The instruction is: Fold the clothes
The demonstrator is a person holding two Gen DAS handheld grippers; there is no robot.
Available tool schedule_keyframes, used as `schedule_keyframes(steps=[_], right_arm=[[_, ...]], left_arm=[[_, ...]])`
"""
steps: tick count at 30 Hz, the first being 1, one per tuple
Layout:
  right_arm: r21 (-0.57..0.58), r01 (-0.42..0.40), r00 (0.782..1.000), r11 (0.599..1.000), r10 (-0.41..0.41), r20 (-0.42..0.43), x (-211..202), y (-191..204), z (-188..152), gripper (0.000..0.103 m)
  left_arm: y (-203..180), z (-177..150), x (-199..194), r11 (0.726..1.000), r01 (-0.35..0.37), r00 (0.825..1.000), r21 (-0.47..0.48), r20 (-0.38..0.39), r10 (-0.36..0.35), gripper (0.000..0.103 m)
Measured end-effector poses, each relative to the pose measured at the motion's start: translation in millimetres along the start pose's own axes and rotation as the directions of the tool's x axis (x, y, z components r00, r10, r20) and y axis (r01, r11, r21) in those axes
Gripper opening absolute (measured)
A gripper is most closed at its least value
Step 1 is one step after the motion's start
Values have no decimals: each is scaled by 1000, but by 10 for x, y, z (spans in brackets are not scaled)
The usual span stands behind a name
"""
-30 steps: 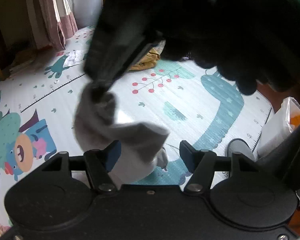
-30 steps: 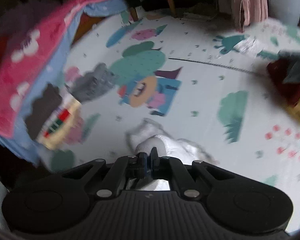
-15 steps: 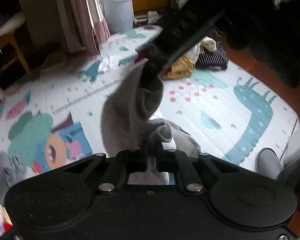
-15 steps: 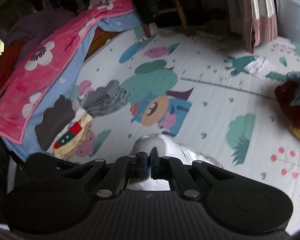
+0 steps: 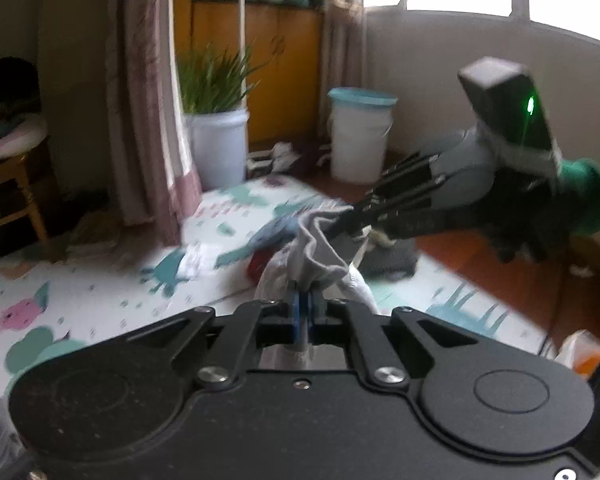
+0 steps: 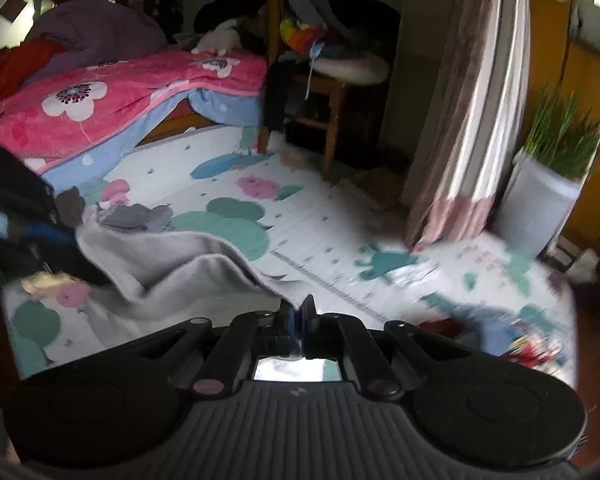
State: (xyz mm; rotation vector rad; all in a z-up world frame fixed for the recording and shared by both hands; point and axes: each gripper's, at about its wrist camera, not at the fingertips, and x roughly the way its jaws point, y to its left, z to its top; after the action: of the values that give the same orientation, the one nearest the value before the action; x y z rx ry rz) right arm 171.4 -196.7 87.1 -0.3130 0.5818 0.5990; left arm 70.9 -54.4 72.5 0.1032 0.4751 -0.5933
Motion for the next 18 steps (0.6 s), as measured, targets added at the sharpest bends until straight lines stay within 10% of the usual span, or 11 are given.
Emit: schedule_keyframes(steps=[13,18], right_arm=[[-204,174,985,963,-166,55,-1180,-390,-138,5],[-314,78,991,946,-108,-80,-385,-78,-237,5]], left_arm=[[-812,427,21,912,376,927,-162,69,-370,2],[-675,221,149,921,331,941,-204,-7,-339,2]])
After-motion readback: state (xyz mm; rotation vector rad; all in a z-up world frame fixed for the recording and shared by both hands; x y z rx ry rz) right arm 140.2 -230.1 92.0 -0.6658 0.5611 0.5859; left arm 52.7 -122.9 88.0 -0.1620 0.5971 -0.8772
